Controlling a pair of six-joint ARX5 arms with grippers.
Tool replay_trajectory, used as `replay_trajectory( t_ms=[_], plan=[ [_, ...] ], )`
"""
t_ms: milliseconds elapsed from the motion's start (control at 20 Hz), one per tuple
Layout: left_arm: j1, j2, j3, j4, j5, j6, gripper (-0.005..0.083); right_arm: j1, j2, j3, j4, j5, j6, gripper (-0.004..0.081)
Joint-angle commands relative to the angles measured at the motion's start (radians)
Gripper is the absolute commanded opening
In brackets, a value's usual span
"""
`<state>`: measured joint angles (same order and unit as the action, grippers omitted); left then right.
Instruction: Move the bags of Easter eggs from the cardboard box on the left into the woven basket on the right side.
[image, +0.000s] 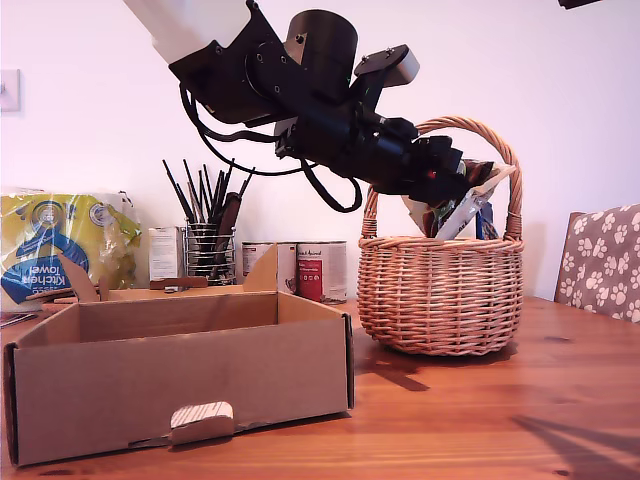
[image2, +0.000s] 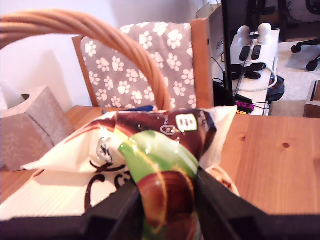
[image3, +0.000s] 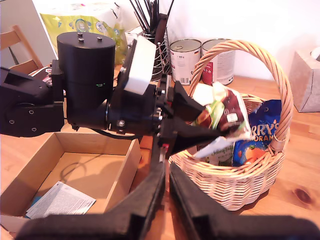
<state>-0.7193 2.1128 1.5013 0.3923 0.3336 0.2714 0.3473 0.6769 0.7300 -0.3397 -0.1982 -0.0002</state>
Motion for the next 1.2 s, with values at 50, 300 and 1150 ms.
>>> replay_trajectory(
  t_ms=[50,300,1150],
  plan=[
    [0.000,0.027,0.006,0.048,-0.002,0.020,0.0521,-0.002,-0.004,0.001,0.002,-0.012,0.000,-0.0011],
    [-0.008,0.024,0.013,0.047,-0.028,0.024,0.0529,-0.002,-0.004,0.001,-0.015,-0.013,0.000,-0.0011],
    [0.024,-0.368,-0.054,-0.551,-0.054,-0.040,-0.0014,-0.002,-0.001,0.001,-0.025,-0.002,-0.051,-0.0011]
  ],
)
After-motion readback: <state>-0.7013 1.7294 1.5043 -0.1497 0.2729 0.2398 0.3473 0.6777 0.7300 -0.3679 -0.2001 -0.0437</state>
